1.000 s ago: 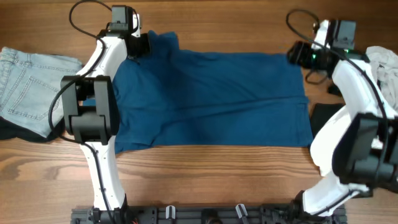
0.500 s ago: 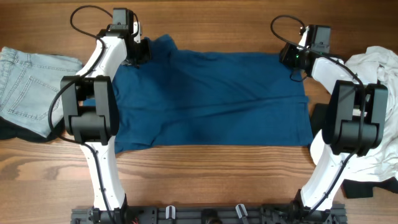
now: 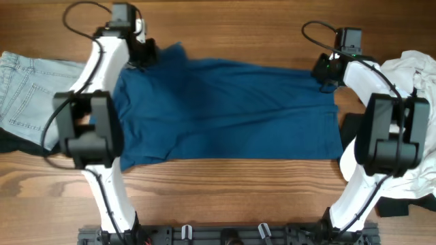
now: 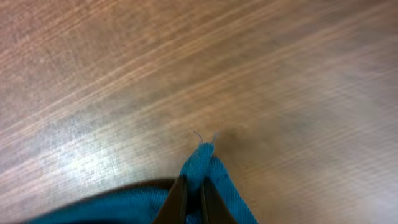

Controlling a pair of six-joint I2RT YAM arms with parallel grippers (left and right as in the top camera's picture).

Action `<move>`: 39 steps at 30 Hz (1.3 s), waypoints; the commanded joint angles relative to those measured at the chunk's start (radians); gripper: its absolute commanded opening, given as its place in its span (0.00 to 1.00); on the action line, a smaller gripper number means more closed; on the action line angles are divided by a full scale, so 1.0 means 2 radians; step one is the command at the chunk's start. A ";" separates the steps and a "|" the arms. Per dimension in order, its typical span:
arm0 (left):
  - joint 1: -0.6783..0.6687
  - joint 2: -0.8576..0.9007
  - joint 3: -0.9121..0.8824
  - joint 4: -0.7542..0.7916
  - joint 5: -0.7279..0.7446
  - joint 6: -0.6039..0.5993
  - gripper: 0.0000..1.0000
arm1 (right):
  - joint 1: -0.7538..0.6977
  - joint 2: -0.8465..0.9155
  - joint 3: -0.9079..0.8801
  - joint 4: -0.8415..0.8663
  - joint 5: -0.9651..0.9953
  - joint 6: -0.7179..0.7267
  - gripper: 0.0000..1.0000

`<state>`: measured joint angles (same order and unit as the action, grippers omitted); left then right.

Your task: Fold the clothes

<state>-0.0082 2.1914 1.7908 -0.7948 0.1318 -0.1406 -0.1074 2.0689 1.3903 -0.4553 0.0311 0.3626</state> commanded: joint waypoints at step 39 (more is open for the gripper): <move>0.041 -0.109 -0.043 -0.415 -0.014 0.012 0.18 | -0.022 -0.133 -0.010 -0.383 0.076 -0.064 0.46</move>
<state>0.0677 1.9839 1.7088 -1.6627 0.1192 -0.1173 -0.1284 1.8194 1.3842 -1.2232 0.2062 0.2409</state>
